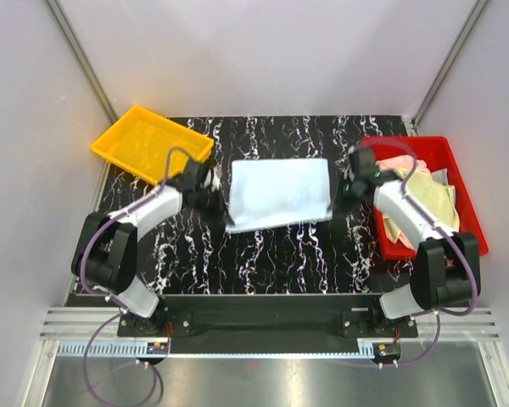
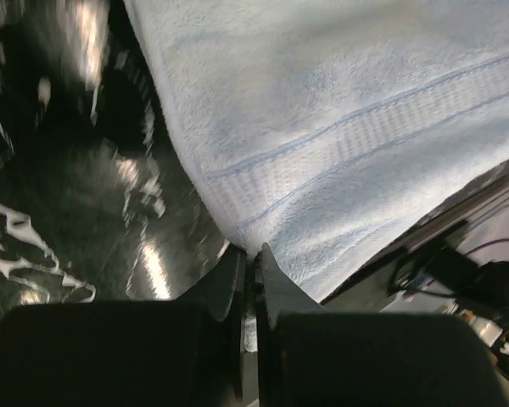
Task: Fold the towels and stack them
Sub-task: Fold the towel
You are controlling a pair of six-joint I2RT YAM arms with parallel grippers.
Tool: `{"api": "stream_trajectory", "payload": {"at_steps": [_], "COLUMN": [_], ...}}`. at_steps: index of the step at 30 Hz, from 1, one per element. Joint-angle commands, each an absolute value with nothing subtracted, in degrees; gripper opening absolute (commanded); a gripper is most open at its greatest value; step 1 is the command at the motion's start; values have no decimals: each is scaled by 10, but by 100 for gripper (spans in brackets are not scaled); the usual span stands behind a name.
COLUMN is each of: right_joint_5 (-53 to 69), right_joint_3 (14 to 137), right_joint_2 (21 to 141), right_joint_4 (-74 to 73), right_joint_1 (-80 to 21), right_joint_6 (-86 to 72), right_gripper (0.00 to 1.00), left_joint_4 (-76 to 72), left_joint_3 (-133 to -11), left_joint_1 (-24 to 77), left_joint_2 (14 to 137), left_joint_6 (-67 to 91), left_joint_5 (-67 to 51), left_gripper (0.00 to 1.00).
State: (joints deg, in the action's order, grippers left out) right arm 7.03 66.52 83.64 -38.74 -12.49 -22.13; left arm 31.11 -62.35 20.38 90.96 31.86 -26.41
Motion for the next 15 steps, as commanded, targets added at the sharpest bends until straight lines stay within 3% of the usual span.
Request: {"api": "stream_trajectory", "payload": {"at_steps": [1, 5, 7, 8, 9, 11, 12, 15], "right_joint_5": [78, 82, 88, 91, 94, 94, 89, 63], "right_joint_3": [537, 453, 433, 426, 426, 427, 428, 447], "right_joint_2": [830, 791, 773, 760, 755, 746, 736, 720], "right_joint_4": [-380, -374, -379, -381, -381, -396, -402, -428], "right_joint_1": [-142, -176, -191, -202, -202, -208, -209, -209], "right_joint_6": [-269, -311, -327, -351, -352, -362, -362, -357], "right_gripper": [0, 2, 14, 24, 24, 38, 41, 46], "left_joint_4": [250, 244, 243, 256, 265, 282, 301, 334], "left_joint_3": [-509, -428, -409, -397, -396, -395, -399, -430], "left_joint_1": [228, 259, 272, 281, 286, 292, 297, 298], "left_joint_2": [864, 831, 819, 811, 809, 802, 790, 745], "left_joint_6": [302, 313, 320, 323, 324, 328, 329, 326], "left_joint_5": [-243, -215, -211, -194, -193, -172, -164, -132], "left_gripper": [0, 0, 5, 10, 15, 28, 39, 50]}}
